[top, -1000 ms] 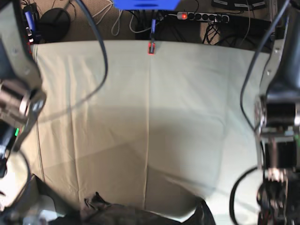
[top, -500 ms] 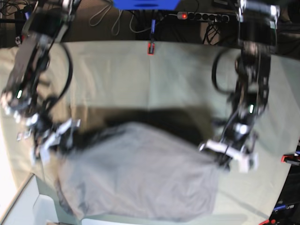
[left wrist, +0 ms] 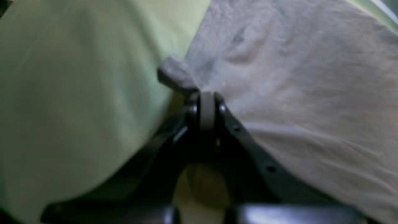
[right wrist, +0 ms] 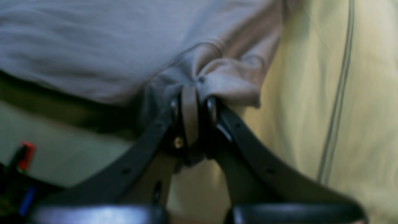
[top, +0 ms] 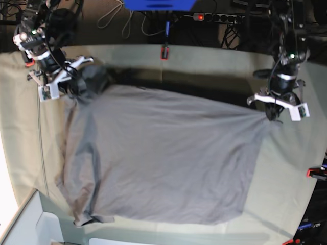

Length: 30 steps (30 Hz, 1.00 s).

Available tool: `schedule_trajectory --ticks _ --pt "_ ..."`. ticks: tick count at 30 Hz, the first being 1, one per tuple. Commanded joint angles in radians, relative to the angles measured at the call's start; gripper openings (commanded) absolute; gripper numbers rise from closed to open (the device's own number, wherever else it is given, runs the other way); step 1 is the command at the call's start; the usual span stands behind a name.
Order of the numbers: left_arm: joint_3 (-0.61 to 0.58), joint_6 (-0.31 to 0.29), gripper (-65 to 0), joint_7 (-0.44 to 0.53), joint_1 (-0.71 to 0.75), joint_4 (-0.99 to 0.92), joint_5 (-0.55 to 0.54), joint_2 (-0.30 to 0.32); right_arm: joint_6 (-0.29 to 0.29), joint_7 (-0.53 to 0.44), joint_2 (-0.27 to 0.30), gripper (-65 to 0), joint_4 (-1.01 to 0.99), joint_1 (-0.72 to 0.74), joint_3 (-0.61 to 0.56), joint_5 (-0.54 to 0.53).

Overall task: Layout the t-shirt on the table in an organized manner, then fold the t-shirt properly
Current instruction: 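Pull the shoulders of the t-shirt apart with both grippers to flatten it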

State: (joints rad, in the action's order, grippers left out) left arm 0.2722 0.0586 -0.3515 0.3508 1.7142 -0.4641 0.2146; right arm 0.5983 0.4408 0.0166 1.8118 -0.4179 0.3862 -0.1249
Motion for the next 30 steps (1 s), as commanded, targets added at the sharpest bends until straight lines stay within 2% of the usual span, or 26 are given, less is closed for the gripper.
schedule_trajectory --ticks 1,7,12,17,21,25,30 --pt "0.006 0.001 -65.0 0.03 0.011 0.022 0.0 -0.007 0.004 -0.033 0.007 -65.0 0.015 -0.003 0.01 -0.015" --pt "0.065 -0.001 -65.0 0.03 0.057 -0.012 0.001 -0.079 0.004 -0.027 0.004 -65.0 -0.008 -0.035 0.026 -0.015" --pt "0.065 -0.001 -65.0 0.03 0.07 -0.021 0.001 -0.09 0.004 -0.027 0.01 -64.8 -0.094 -0.023 0.027 -0.015" --pt "0.065 -0.001 -65.0 0.029 0.09 -0.035 0.001 -0.091 0.004 -0.027 0.004 -52.0 -0.126 -0.023 0.075 -0.015" --pt "0.065 -0.001 -65.0 0.029 0.095 -0.062 0.001 -0.091 0.004 -0.026 0.003 -44.8 -0.117 -0.026 0.142 -0.015" --pt "0.066 -0.001 -65.0 0.029 0.089 -0.079 0.001 -0.091 0.004 -0.024 -0.04 -41.5 -0.103 -0.014 0.248 -0.015" --pt "0.068 -0.001 -65.0 0.029 0.089 -0.081 0.001 -0.085 0.004 0.02 -0.093 -41.5 -0.077 -0.005 0.336 -0.015"
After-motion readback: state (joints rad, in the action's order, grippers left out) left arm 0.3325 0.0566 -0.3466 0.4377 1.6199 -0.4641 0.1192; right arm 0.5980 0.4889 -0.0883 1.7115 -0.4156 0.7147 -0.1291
